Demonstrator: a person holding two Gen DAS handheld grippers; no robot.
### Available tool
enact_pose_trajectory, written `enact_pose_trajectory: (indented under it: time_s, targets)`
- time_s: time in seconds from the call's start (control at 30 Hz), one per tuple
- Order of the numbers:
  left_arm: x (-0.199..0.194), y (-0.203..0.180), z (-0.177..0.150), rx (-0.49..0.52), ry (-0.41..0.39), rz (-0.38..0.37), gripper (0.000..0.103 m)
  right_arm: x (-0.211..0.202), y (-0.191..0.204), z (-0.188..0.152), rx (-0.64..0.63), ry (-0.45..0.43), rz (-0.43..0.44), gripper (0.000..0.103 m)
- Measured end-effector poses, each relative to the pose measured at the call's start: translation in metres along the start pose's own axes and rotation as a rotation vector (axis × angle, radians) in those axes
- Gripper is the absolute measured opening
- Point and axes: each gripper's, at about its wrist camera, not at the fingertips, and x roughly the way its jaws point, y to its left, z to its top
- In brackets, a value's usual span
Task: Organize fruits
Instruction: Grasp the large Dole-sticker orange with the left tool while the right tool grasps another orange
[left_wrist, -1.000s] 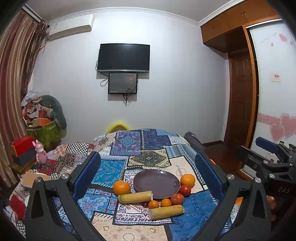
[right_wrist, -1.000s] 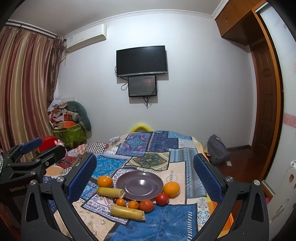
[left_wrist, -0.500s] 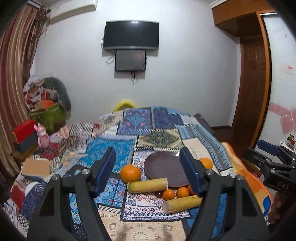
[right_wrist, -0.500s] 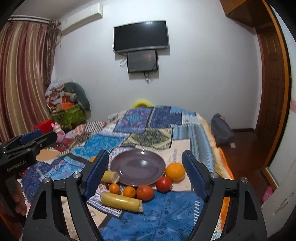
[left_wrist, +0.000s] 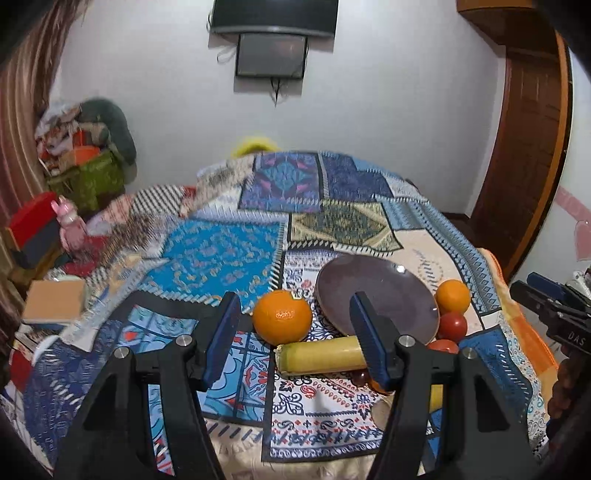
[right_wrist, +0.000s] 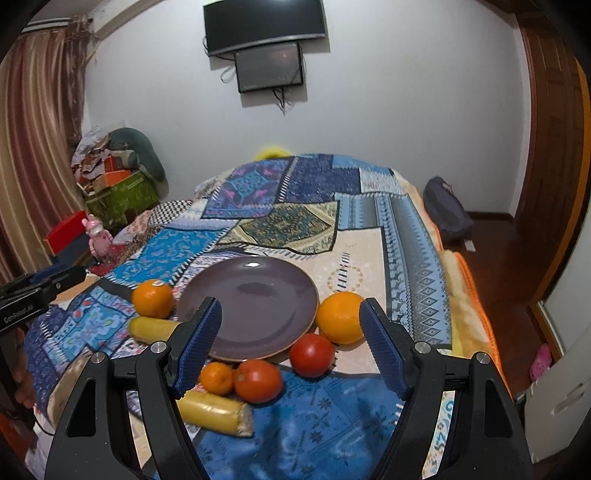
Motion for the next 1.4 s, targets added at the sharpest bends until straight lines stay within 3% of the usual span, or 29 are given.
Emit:
enact_pose_trajectory:
  time_s: [0.37, 0.77, 1.2, 1.4]
  targets:
    - [0.072, 0.017, 0.015, 0.013, 0.156, -0.022, 0.062, 0.058, -0.028, 0.009, 0.001, 0.097, -0.045, 0.075]
    - [0.128, 0.017, 0.003, 0.024, 0.333, -0.019, 0.062, 0.094, -0.050, -0.005, 0.009, 0.232, -0.051, 0.075]
    - [0.151, 0.009, -0.004, 0.046, 0.380, 0.016, 0.069, 0.119, -0.057, -0.013, 0.010, 0.303, -0.018, 0.075]
    - [0.165, 0.016, -0.007, 0.013, 0.433, -0.013, 0.070, 0.128, -0.058, -0.014, 0.024, 0.317, -0.001, 0.074]
